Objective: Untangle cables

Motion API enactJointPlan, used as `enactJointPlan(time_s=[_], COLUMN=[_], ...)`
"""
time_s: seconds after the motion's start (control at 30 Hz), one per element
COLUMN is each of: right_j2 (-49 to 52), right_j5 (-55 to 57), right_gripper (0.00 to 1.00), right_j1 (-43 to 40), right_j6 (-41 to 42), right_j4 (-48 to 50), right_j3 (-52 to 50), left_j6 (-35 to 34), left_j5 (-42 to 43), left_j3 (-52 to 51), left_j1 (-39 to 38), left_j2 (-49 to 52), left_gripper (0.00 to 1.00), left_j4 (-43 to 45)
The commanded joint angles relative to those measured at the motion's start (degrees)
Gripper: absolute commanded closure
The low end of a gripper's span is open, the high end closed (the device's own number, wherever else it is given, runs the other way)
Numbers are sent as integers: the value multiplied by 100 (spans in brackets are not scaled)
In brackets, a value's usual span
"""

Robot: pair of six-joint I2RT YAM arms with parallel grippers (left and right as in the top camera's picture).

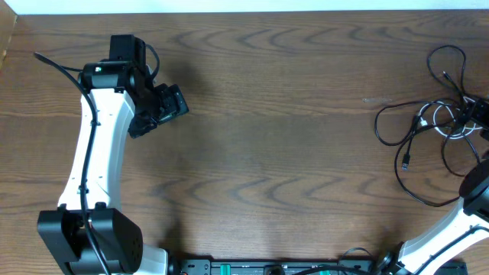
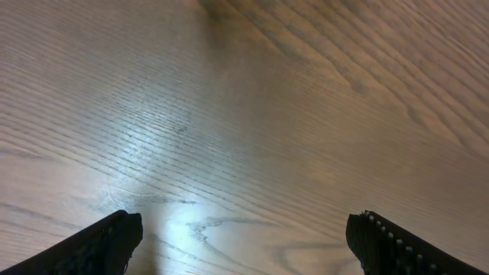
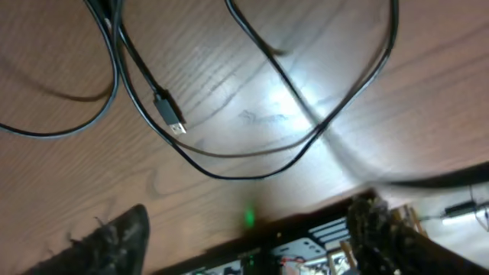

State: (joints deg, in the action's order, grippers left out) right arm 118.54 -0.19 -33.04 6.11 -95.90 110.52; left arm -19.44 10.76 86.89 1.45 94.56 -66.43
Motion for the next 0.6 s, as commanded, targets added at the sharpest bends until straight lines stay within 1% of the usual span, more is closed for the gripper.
enactJointPlan(time_s=[0.0,0.27,0.33,0.43,0.5,0.57], right_j2=[-79,-79,-79,-79,-79,-79], right_j5=[-7,-614,-1222,-1596,-1692,-1692], right_gripper=[9,11,12,12,11,11], right_j1=[2,76,295,671,1185,1565], right_j6=[177,68,-638,-1051,-1357,-1499], right_j4=[264,509,538,656,782,879], right_j3=[24,-39,-42,-42,-39,-39], left_j6=[76,76,105,369,511,531], left_j5=[-92,-90,-90,-103,-496,-1189], left_j3=[-9,-9,-9,-9,-9,-9], left_j1=[9,9,-37,-291,-640,-953], left_j2=[-81,-81,-81,-81,-81,-79], left_gripper=[9,9,9,9,9,9], left_j4=[-61,-55,-13,140,293,323])
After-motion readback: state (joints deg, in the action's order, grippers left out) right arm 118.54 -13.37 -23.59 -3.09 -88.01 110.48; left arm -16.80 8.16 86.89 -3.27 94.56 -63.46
